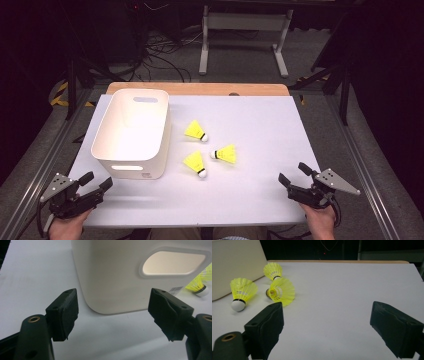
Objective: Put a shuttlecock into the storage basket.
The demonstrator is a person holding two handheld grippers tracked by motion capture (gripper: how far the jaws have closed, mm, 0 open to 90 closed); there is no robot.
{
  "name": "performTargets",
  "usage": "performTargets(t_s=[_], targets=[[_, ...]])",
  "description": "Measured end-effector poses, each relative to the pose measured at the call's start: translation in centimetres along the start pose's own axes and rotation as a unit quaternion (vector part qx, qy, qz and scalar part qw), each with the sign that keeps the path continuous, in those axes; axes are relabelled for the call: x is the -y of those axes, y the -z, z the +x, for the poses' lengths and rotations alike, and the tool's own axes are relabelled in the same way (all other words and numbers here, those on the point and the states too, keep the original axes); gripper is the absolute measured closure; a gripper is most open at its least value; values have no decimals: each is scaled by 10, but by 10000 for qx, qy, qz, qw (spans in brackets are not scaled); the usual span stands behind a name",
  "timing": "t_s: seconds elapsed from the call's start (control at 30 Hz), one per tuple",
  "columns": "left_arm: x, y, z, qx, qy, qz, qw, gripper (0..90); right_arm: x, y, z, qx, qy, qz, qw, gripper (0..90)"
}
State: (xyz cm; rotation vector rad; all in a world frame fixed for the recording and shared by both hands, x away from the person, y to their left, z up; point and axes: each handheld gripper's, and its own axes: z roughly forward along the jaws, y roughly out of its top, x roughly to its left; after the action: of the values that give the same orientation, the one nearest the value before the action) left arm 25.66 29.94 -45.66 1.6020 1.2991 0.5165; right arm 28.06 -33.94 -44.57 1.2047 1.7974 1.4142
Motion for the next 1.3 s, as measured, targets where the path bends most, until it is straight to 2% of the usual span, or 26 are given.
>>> performTargets(t_s=[0.07,0.23,0.4,1.0,1.3], targets=[[-1,0,0,-15,6,48,10000,254,0,0,0,0,7,2,10000,123],[-4,2,0,-29,44,-6,10000,255,0,1,1,-10,36,-21,10000,123],[-6,6,1,-83,3,32,10000,256,0,1,1,-23,42,-16,10000,123],[-10,20,20,-482,121,-94,9987,281,-1,1,2,-6,52,-34,10000,123],[-18,22,25,-563,168,-182,9981,290,-1,1,2,5,56,-14,10000,122]])
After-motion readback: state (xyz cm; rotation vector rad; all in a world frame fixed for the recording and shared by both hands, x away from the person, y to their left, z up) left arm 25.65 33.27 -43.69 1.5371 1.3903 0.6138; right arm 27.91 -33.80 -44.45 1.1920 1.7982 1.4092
